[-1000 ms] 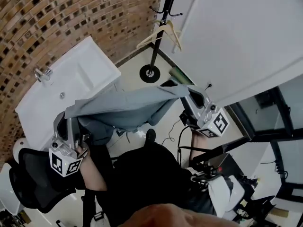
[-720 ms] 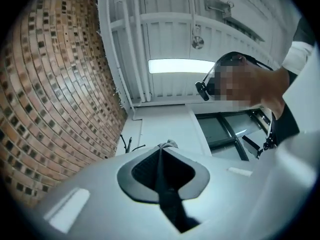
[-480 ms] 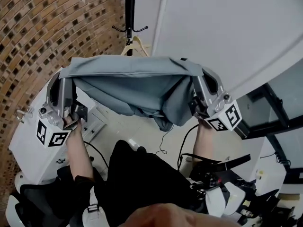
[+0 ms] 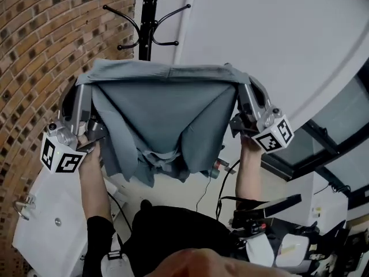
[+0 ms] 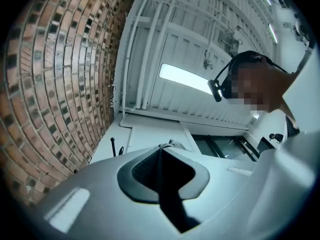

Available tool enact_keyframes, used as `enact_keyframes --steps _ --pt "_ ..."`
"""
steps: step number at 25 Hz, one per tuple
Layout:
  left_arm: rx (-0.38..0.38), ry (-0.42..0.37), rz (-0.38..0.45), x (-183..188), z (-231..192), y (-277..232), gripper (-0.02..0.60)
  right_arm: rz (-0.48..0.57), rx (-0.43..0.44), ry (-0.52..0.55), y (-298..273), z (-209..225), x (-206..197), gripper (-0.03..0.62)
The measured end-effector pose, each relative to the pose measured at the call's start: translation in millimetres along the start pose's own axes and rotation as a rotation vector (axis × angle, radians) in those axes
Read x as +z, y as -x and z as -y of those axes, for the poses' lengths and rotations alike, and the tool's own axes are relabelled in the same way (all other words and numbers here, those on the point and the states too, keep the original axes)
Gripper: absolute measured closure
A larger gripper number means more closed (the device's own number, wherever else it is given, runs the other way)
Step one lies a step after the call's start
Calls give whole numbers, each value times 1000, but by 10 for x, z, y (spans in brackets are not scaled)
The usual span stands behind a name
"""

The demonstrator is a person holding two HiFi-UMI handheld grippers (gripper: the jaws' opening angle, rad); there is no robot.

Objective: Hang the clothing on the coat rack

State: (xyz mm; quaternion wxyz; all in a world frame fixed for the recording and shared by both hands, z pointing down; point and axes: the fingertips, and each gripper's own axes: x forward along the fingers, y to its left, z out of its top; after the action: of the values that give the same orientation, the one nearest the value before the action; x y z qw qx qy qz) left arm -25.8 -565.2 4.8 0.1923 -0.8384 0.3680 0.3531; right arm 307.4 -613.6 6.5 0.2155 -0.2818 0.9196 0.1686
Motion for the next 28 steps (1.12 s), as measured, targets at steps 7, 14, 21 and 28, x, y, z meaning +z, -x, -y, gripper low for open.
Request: enact_keyframes --steps 7,14,21,28 --pt "214 369 -298 -1578 -2023 -1124 569 -145 -252 -285 -1401 1795 -1385 576" --pt "-29 455 -348 -2288 -771 -196 563 -178 108 -489 -739 127 -2501 576" --pt "201 257 -335 -1928 -321 1284 433 -264 -95 -368 -41 245 -2489 379" --pt "584 306 -428 -1338 1131 3792 578 -472 -193 -1023 1851 -1171 -4111 381"
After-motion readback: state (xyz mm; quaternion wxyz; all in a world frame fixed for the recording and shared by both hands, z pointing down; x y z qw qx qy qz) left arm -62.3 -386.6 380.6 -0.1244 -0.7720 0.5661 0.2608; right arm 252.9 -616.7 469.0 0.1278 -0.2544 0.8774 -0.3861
